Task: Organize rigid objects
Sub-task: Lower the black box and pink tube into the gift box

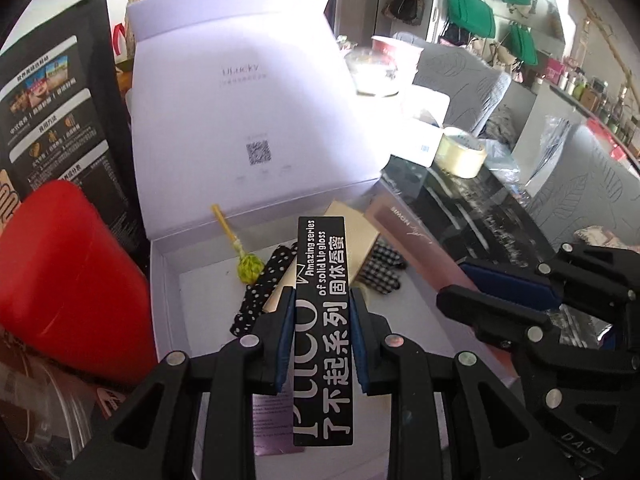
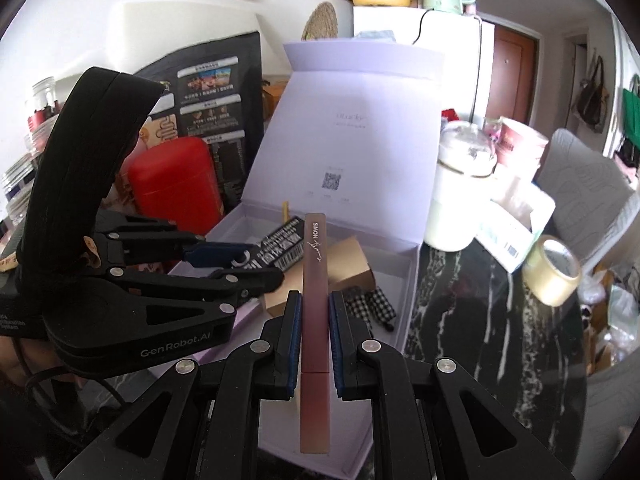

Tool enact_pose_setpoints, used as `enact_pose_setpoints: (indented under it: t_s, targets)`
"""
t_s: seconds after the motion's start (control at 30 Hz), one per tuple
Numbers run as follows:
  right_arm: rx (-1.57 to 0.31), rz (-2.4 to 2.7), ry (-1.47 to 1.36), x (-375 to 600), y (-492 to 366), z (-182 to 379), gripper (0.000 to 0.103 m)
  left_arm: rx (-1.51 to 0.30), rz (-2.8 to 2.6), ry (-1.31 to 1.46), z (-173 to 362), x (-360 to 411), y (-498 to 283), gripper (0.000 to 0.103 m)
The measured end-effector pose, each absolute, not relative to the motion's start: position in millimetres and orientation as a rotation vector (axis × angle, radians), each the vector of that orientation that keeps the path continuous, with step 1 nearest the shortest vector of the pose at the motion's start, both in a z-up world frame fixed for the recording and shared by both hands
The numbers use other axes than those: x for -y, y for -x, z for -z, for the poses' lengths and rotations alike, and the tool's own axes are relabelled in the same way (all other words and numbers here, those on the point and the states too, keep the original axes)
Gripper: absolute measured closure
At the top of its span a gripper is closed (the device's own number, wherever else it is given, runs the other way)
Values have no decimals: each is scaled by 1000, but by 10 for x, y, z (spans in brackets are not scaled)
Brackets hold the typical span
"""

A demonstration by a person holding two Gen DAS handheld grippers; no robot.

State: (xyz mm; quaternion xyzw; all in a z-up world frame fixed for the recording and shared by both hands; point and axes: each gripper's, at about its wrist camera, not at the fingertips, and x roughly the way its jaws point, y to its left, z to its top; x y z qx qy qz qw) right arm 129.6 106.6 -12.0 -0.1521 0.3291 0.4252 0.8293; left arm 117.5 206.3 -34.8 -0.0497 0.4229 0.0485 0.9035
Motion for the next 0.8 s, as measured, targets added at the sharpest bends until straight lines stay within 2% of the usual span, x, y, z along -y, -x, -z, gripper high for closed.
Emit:
enact_pose_setpoints:
  t_s: [0.43, 0.8]
  targets:
    - [-778, -875, 297, -1103, -1457, 422, 90, -970, -102, 153, 681, -2108, -1347, 78]
    - [-822, -858, 306, -1134, -1518, 592, 90, -972, -113, 126, 687, -2071, -1357, 78]
